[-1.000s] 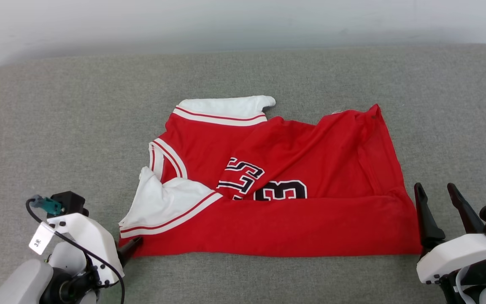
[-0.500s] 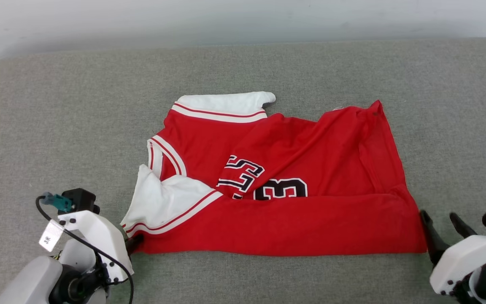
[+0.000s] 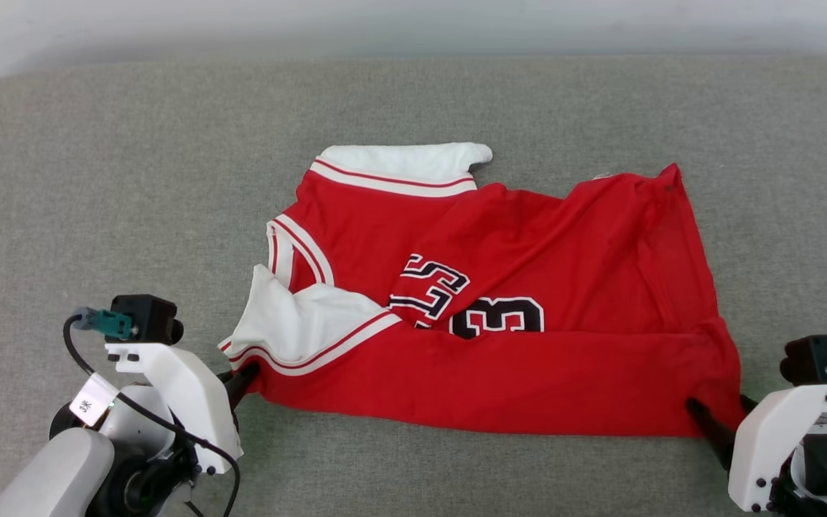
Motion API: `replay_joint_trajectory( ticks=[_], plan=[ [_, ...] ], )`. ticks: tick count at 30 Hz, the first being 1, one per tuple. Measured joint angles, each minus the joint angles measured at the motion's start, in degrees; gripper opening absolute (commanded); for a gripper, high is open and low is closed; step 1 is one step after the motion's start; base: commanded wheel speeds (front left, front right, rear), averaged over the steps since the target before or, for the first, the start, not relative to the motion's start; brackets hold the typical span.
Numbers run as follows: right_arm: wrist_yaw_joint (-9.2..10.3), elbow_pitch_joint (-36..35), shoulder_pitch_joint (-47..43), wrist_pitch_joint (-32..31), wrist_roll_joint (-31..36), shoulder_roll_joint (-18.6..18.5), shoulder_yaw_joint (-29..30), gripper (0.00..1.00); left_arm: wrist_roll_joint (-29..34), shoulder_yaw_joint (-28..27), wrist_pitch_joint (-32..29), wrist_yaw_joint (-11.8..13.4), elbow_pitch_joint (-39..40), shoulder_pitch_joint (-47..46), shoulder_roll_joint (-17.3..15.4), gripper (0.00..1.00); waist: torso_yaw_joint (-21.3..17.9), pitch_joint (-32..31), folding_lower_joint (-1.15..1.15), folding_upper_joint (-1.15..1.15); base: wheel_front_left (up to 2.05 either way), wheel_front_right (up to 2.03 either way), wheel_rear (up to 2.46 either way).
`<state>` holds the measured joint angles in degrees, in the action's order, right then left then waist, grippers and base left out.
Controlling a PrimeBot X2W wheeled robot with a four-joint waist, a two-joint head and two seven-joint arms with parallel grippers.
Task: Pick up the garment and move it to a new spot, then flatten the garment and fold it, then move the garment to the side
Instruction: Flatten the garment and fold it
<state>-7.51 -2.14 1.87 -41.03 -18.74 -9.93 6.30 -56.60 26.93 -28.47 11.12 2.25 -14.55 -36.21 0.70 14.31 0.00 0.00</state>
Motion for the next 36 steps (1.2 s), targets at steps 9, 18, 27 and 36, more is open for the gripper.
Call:
replay_joint_trajectory(
  ticks=[9, 18, 27, 36],
  plan=[
    [0.02, 5.4, 2.9, -2.2, -2.3, -1.5, -2.4, 0.54, 1.0, 0.7, 0.8, 0.3, 1.3, -0.6, 0.9, 0.0, 1.4, 2.6, 0.0, 0.0, 0.0, 0.0, 0.0],
    [-0.03, 6.4, 3.6, -2.4, -4.0, -2.6, -2.8, 0.0, 1.0, 1.3, 2.8, -1.1, 0.1, 0.3, 1.8, 0.0, 2.0, 0.5, 0.0, 0.0, 0.0, 0.0, 0.0],
    [-0.01, 2.7, 0.3, -3.0, -3.7, -3.9, -3.2, 0.0, 1.3, 0.7, 6.1, -1.3, 0.0, 4.1, 1.2, 0.0, 2.0, -5.6, 0.0, 0.0, 0.0, 0.0, 0.0],
    [-0.01, -0.3, -6.3, -5.6, -3.6, -4.3, -3.4, 0.0, -0.8, 0.3, 5.3, 1.7, 1.9, 12.3, -0.9, 0.0, 2.5, -12.4, 0.0, 0.0, 0.0, 0.0, 0.0]
  ],
)
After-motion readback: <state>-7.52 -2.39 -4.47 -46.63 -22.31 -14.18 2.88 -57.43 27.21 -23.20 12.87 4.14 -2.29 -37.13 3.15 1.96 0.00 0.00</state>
